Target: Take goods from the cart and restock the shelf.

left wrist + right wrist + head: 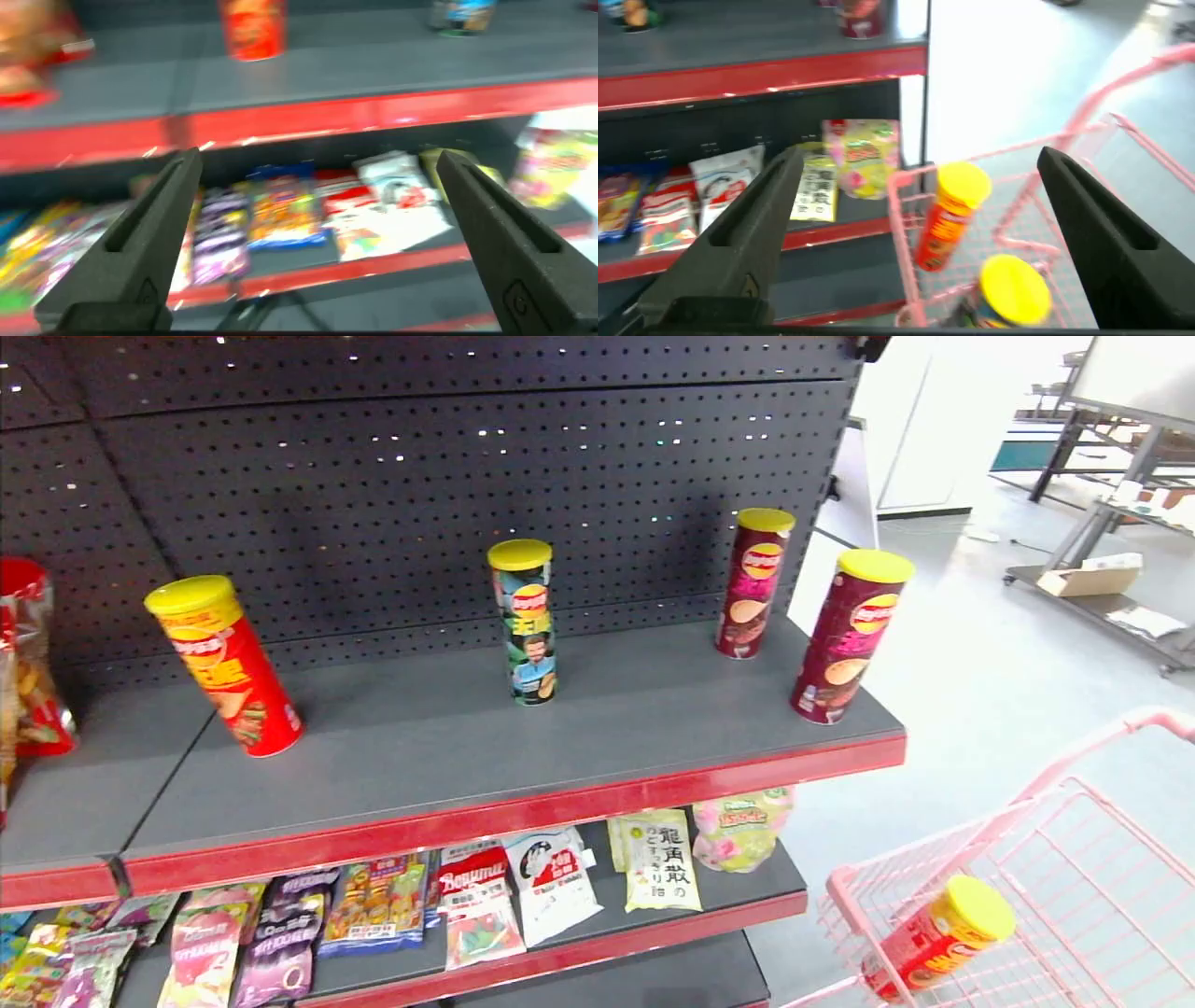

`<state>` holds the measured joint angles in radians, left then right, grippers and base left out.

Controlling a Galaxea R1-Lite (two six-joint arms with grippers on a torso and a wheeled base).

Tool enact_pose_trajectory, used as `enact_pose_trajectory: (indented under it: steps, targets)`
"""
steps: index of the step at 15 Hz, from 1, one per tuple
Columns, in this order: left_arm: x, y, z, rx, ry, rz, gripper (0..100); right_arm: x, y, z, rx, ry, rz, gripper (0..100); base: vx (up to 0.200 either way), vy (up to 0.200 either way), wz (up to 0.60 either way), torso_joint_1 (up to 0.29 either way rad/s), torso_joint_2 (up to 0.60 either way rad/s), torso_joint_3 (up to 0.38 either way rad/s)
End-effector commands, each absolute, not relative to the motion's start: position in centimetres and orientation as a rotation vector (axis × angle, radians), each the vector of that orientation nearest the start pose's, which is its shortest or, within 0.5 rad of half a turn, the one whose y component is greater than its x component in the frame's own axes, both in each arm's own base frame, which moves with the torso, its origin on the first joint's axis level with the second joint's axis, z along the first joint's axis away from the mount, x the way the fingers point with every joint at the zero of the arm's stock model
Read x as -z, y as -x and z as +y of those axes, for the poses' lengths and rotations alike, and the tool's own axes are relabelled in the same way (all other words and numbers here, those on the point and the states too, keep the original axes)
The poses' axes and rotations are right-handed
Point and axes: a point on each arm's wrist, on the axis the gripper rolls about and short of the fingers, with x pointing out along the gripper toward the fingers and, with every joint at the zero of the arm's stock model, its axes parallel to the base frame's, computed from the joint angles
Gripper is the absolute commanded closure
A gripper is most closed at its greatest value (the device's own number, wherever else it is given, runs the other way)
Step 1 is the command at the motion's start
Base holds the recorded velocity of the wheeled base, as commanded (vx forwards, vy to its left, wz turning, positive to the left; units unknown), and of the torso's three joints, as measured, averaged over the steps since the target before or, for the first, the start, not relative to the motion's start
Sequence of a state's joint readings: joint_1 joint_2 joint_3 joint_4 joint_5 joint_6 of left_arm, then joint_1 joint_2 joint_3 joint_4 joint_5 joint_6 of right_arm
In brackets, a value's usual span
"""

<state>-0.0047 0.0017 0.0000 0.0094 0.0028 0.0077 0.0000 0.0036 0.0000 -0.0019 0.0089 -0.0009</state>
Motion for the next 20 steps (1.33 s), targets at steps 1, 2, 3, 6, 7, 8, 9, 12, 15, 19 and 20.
enact_pose_trajectory:
  steps: [1, 2, 3, 6, 7, 8, 9, 12, 15, 19, 20]
  targets:
    - [-7.46, 2.27, 0.02, 0.002, -0.008, 0.011, 0, -7.57, 2.26, 0.02, -0.009, 0.002, 0.002, 0, 0.0, 0.0, -0.6, 0.002, 0.0, 0.002]
    - [-7.46, 2.27, 0.01, 0.0, -0.008, 0.011, 0, -7.57, 2.26, 0.02, -0.009, 0.002, 0.002, 0, 0.0, 0.0, -0.6, 0.017, 0.01, 0.002]
    - [-7.46, 2.27, 0.02, 0.002, -0.008, 0.011, 0, -7.57, 2.26, 0.02, -0.011, 0.002, 0.002, 0, 0.0, 0.0, -0.6, 0.002, 0.0, 0.002]
    - [-7.46, 2.27, 0.02, 0.002, -0.008, 0.011, 0, -7.57, 2.26, 0.02, -0.011, 0.002, 0.002, 0, 0.0, 0.0, -0.6, 0.001, 0.0, 0.004]
    - [-7.46, 2.27, 0.02, 0.002, -0.006, 0.011, 0, -7.57, 2.26, 0.02, -0.011, 0.002, 0.002, 0, 0.0, 0.0, -0.6, 0.002, 0.0, 0.007]
    - [-7.46, 2.27, 0.02, 0.002, -0.006, 0.011, 0, -7.57, 2.26, 0.02, -0.011, 0.002, 0.002, 0, 0.0, 0.0, 0.0, 0.0, 0.0, 0.0]
    - [-7.46, 2.27, 0.02, 0.002, -0.006, 0.011, 0, -7.57, 2.26, 0.02, -0.011, 0.002, 0.002, 0, 0.0, 0.0, 0.0, 0.0, 0.0, 0.0]
    - [-7.46, 2.27, 0.02, 0.002, -0.006, 0.011, 0, -7.57, 2.26, 0.02, -0.011, 0.002, 0.002, 0, 0.0, 0.0, 0.0, 0.0, 0.0, 0.0]
    - [-7.46, 2.27, 0.02, 0.002, -0.006, 0.011, 0, -7.57, 2.25, 0.02, -0.014, 0.002, 0.003, 0, 0.0, 0.0, 0.0, 0.0, 0.0, 0.0]
    - [-7.46, 2.27, 0.01, 0.0, -0.006, 0.011, 0, -7.57, 2.27, 0.02, -0.014, 0.002, 0.0, 0, 0.0, 0.0, 0.0, -0.129, 0.3, 0.161]
    - [-7.46, 2.27, 0.02, 0.002, -0.006, 0.011, 0, -7.57, 2.27, 0.02, -0.014, 0.002, 0.0, 0, 0.0, 0.0, 0.0, -0.149, 0.33, 0.193]
